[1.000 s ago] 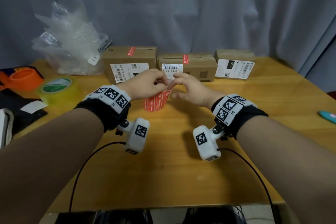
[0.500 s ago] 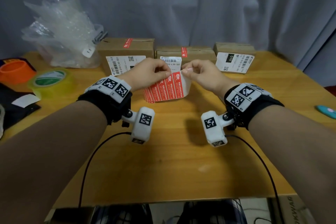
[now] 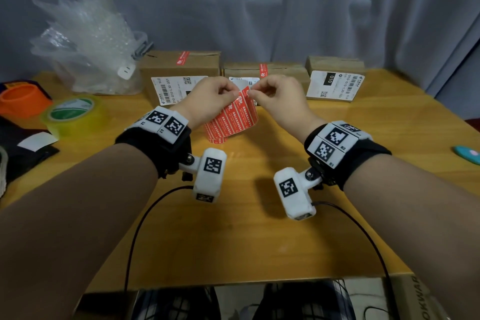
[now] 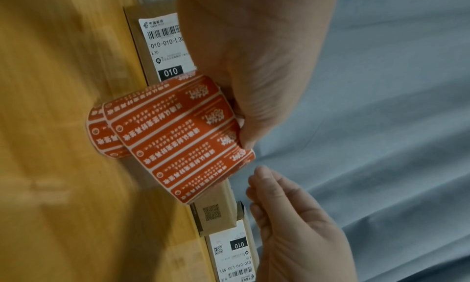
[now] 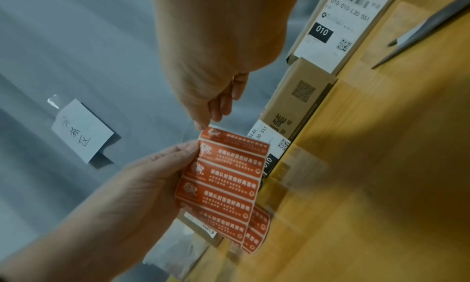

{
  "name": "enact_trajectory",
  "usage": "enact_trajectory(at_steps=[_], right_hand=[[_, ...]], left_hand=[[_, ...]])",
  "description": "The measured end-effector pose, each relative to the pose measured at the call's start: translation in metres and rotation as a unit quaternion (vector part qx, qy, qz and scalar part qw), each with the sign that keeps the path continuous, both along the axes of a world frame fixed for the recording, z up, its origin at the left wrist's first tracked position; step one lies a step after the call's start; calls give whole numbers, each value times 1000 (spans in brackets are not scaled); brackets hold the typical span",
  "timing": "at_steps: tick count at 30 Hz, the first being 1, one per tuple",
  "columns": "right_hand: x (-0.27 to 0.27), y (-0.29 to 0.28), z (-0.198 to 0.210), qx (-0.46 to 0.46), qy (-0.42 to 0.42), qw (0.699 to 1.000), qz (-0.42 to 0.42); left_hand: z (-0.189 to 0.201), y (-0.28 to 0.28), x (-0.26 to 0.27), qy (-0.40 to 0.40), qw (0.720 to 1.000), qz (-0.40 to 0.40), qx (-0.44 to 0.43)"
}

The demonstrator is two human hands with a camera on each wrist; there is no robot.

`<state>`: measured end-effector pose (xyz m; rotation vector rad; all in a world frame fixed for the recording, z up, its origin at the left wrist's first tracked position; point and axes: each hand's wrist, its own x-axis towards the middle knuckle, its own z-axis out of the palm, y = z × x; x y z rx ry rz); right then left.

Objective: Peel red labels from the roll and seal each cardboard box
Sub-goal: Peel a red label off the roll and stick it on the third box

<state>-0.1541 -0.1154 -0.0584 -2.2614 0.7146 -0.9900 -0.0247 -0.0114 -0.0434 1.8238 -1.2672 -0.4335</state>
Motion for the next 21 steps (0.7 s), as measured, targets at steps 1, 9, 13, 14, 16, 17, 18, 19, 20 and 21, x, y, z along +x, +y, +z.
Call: enact_trajectory(at_steps=[1,9,13,14,16,17,18,19,20,21], right_hand=[[1,1,1,14,-4,1000,2],[2,7,-1,34,6,999,29],[3,7,-3,48,-6,998,32],[3,7,-3,55,-10,998,32],[2,7,-3,77,-20,996,38],[2,7,-3,90,-25,995,41],[2,7,-3,102,-29,993,44],[2,6,-3,111,-33,992,45],[2,6,-3,117,-38,991,48],[1,6,-3,125,-42,990,52]], left_hand=[[0,0,0,2,1000,0,-3],[2,1,-4,-3,1000,-5,-12],[3,1,-4,-7,1000,-3,-15],[3,1,-4,-10,1000,-4,-14],[3,1,-5,-11,1000,-5,-8],[3,1,-6,-10,1000,-6,-3],[3,1,-6,-10,1000,-7,1],[3,1,-7,-13,1000,-7,3],[3,1,-7,-16,1000,-7,6],[2,0,-7,-20,1000,-6,7]])
